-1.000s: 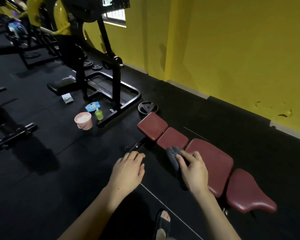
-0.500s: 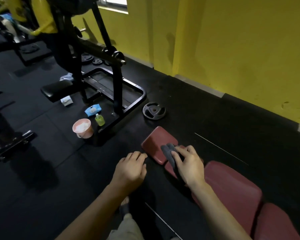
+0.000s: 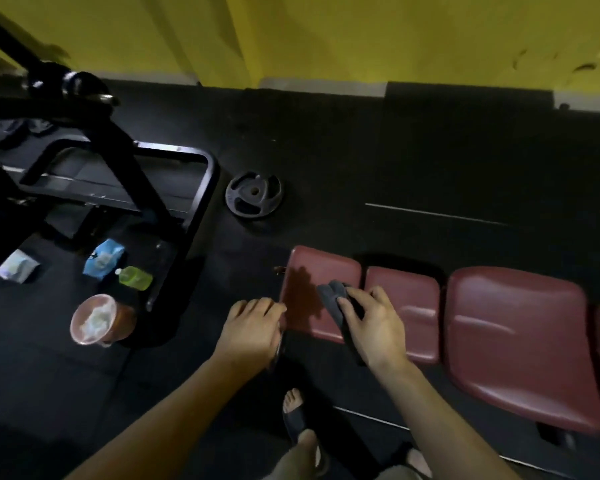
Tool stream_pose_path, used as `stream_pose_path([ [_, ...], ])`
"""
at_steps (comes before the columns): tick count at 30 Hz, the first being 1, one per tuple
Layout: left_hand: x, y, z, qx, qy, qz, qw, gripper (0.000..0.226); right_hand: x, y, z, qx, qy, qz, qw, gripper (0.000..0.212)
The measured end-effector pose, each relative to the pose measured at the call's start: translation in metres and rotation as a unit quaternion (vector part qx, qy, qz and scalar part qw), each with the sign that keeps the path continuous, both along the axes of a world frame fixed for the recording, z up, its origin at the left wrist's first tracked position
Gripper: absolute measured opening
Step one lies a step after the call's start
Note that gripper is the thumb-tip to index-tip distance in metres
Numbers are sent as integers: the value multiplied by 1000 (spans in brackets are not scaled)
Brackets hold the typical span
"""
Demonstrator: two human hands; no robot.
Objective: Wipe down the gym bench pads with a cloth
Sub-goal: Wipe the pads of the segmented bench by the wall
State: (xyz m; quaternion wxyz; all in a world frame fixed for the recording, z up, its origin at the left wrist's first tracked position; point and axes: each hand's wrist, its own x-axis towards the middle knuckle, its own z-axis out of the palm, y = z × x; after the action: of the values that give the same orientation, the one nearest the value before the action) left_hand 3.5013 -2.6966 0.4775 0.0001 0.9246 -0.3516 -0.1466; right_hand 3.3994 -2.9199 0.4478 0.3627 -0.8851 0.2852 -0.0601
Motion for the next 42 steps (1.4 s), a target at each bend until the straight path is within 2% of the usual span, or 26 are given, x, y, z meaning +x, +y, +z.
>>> stream_pose_path([
  [6,53,-1,-124,-65,21,-29,997,42,42,9,-96,-23,22,24,999,31],
  [9,73,-2,-169,-70,57,43,995,67,75,10,-136,-55,26,56,997,33],
  [12,88,-10,-190,-111,80,119,983,58,112,11,-165,-97,-32,68,992,32],
  [14,95,-14,-205,-186,149,214,947,53,137,13,-179,-132,-63,53,988,31],
  [17,92,-13,-242,-268,228,266,898,44,170,15,-206,-171,-75,48,981,31],
  [20,79,-12,-267,-361,262,328,833,37,182,18,-235,-190,-68,81,976,32],
  [21,77,-14,-268,-372,256,342,824,38,184,17,-241,-194,-77,87,974,32],
  [26,76,-17,-268,-338,201,331,858,41,189,11,-252,-227,-123,104,961,30],
  [28,76,-17,-268,-336,188,333,861,40,189,16,-253,-229,-126,87,961,28],
  [33,73,-19,-273,-347,188,366,843,35,135,45,-250,-216,-102,126,963,33],
  [37,70,-16,-279,-370,174,407,817,33,87,67,-252,-241,-74,144,957,39],
  [39,69,-15,-280,-379,176,421,805,32,96,63,-252,-231,-87,136,959,35],
  [42,68,-16,-283,-372,160,421,812,31,147,45,-247,-238,-119,118,957,35],
])
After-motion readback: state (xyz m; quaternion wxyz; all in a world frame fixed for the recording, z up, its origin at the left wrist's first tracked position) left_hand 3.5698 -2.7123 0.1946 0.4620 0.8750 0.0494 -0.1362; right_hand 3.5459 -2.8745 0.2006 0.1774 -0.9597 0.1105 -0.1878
